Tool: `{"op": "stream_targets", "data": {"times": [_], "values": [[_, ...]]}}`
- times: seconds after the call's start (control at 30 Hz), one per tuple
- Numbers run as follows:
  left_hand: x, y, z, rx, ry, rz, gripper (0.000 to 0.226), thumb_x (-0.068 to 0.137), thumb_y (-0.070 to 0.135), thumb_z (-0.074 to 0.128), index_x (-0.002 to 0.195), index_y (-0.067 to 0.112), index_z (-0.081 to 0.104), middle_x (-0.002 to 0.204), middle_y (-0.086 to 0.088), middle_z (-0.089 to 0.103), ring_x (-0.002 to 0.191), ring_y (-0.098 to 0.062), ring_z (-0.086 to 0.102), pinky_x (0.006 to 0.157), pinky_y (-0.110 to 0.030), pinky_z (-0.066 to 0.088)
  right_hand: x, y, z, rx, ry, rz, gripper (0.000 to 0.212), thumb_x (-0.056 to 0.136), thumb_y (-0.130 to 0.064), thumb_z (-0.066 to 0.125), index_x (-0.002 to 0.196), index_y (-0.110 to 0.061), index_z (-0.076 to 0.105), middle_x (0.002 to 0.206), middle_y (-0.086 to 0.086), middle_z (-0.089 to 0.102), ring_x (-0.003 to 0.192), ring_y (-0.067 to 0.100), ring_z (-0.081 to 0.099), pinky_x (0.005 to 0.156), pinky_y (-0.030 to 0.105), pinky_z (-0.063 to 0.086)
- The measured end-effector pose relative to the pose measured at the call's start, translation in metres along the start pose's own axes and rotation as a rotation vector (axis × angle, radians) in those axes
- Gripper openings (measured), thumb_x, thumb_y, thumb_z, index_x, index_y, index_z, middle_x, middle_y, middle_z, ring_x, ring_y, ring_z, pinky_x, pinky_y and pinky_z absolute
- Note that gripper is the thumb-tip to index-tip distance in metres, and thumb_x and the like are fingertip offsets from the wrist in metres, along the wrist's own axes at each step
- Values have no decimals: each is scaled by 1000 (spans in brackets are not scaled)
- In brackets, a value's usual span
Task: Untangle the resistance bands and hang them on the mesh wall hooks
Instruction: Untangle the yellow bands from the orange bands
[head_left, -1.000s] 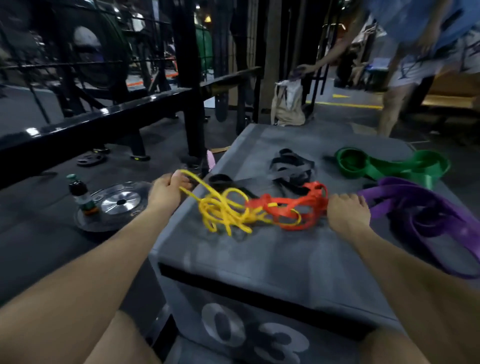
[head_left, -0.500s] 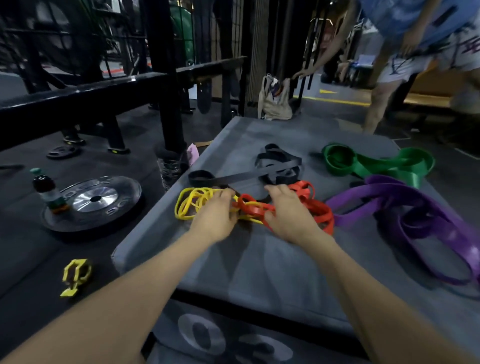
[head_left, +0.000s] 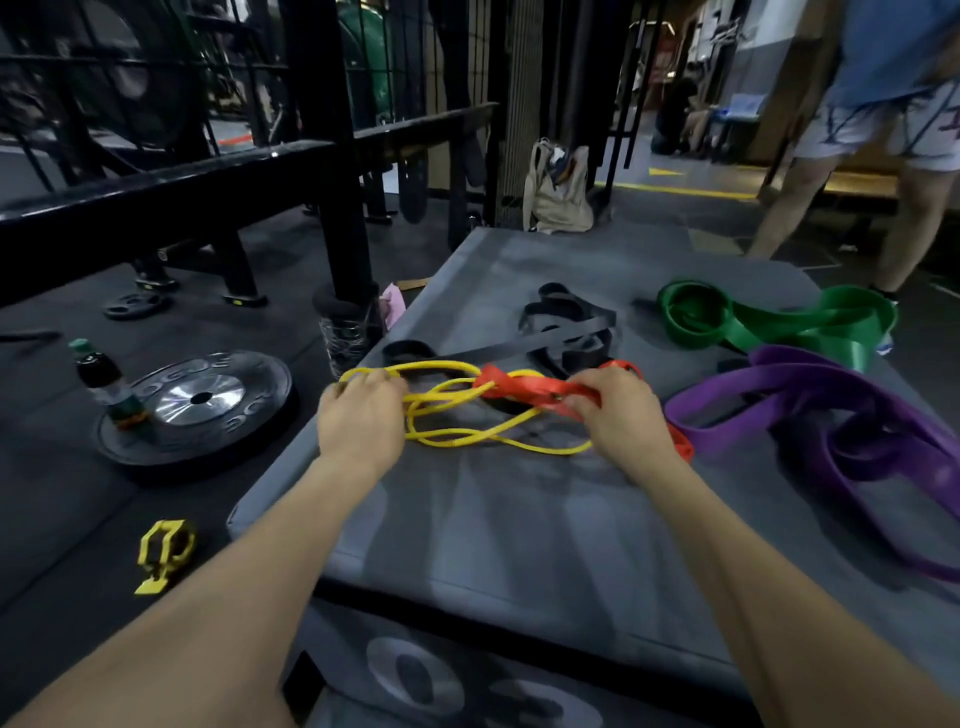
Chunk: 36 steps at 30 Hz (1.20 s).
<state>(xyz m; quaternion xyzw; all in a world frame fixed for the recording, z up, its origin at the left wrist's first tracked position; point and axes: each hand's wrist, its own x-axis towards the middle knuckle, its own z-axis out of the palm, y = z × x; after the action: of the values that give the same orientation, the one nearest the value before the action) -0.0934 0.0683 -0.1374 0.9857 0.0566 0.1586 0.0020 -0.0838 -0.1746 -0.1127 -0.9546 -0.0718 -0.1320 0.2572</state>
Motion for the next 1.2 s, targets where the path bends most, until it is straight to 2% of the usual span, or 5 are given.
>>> {"op": "stream_targets", "data": {"times": [0.23, 0.4, 0.67, 0.87, 1.2], "values": [[1, -3, -20, -401, -87, -413, 27, 87, 27, 48, 110, 14, 54, 119, -10, 57, 111, -34, 54, 86, -39, 39, -14, -6, -10, 171, 112, 9, 12, 84, -14, 64, 90, -19, 74, 84, 6, 67, 85, 22, 60, 72, 31, 40], [-7, 23, -38, -638, 118, -257, 34, 94, 44, 40, 94, 15, 57, 102, -10, 64, 100, -31, 57, 78, -36, 40, -24, -15, -19, 212, 118, -73, 13, 84, -13, 65, 91, -18, 75, 83, 8, 66, 84, 20, 59, 76, 32, 42], [-12, 55, -26, -1303, -480, -233, 48, 71, 53, 62, 91, 9, 68, 92, -10, 69, 90, -24, 61, 88, -34, 45, -21, -8, -12, 188, 57, -152, 23, 78, -7, 71, 100, -14, 74, 89, 0, 59, 85, 14, 56, 74, 16, 40], [-16, 50, -25, -1409, -470, -112, 13, 87, 9, 62, 99, 5, 65, 85, -12, 70, 78, -23, 66, 86, -36, 52, -29, -12, -13, 94, -358, -366, 30, 71, -26, 56, 89, -7, 71, 86, 6, 67, 84, 16, 60, 81, 31, 48], [-22, 54, -25, -1074, -344, 167, 18, 90, 19, 54, 97, 11, 68, 92, -16, 70, 90, -33, 65, 87, -45, 51, -26, -33, -4, 258, -58, -199, 9, 86, -16, 63, 77, -14, 63, 60, -11, 53, 56, 4, 47, 54, 15, 33]]}}
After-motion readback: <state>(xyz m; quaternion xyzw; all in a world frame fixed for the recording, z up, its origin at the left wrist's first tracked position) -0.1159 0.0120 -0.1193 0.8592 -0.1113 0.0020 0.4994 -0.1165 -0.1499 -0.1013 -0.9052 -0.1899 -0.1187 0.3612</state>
